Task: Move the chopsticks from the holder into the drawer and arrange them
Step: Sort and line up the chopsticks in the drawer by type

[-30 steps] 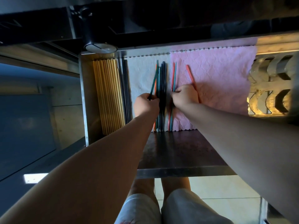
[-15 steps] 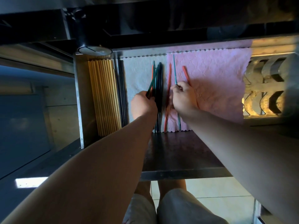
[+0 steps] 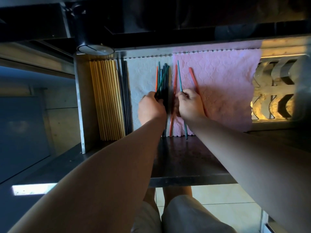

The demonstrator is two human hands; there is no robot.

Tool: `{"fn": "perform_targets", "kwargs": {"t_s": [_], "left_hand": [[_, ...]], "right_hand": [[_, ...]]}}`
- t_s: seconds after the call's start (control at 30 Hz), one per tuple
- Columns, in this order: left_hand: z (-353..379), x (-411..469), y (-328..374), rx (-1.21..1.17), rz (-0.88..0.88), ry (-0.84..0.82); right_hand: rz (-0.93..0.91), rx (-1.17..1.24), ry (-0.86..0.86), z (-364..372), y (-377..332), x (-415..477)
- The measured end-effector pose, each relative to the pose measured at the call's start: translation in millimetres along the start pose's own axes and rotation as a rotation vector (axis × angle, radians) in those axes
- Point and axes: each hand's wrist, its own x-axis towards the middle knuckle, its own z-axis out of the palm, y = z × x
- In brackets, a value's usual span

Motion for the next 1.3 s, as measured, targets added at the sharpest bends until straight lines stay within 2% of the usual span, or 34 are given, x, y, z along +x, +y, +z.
{"fn": "perform_targets", "kwargs": {"t_s": [0.2, 0.5, 0.67, 0.77, 0.9, 1.03, 1.2, 1.3], "left_hand": [[2, 1, 4, 0.113, -0.012, -0.025], [-5, 7, 14, -0.032, -0.161, -0.174], [-12, 7, 10, -0.125, -0.168, -0.194], [-24, 5, 5, -0.157, -0.150, -0.160], [-35, 7, -7, -0.183, -0.126, -0.106], [-45, 6, -14, -0.199, -0.125, -0.108], [-49, 5, -20, -0.357, -0.177, -0.100], [-47, 8, -22, -0.320, -0.165, -0.089]], "right_hand": [[0.022, 0.011, -0.004, -2, -3, -1], [0.049, 0.015, 0.003, -4, -5, -4], [0.005, -0.071, 0.012, -3, -7, -6], [-0.020, -0.174, 0.004, 6, -12, -10], [-0.040, -0.316, 0.090, 20, -18, -9], [-0.049, -0.427, 0.068, 28, -20, -8], [0.030, -0.586, 0.047, 35, -33, -4], [0.051, -0.573, 0.031, 33, -36, -5]]}}
